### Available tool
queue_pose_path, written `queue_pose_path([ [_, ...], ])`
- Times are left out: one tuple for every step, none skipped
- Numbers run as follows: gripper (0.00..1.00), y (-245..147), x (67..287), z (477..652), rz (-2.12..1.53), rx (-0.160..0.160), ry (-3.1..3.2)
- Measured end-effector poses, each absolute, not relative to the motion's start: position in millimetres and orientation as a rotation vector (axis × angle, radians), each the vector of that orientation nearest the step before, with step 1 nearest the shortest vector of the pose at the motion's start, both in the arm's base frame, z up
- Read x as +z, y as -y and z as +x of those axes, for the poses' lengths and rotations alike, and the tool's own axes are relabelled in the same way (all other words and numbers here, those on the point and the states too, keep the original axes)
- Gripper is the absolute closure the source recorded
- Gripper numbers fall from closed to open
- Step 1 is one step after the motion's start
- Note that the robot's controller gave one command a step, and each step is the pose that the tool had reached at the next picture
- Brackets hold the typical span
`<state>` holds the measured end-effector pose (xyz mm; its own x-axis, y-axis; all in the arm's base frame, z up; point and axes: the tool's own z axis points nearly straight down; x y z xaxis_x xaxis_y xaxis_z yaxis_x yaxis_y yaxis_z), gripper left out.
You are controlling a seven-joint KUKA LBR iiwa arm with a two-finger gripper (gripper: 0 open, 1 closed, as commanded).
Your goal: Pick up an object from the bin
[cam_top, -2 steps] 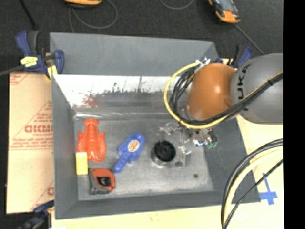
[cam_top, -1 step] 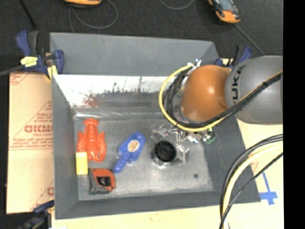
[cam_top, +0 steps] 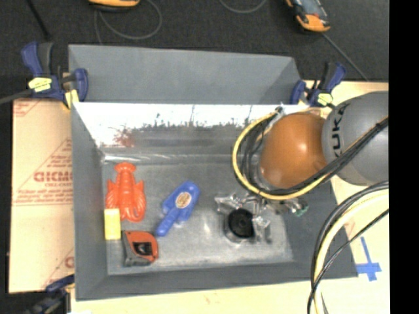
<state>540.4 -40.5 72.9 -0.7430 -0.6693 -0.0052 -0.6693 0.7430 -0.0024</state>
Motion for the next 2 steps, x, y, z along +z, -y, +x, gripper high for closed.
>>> queue_pose_path([
  [1.0,41,73,540.4,-1.125,-0.001,-2.927],
  [1.0,67,227,547.9,-1.159,-0.004,-2.914],
])
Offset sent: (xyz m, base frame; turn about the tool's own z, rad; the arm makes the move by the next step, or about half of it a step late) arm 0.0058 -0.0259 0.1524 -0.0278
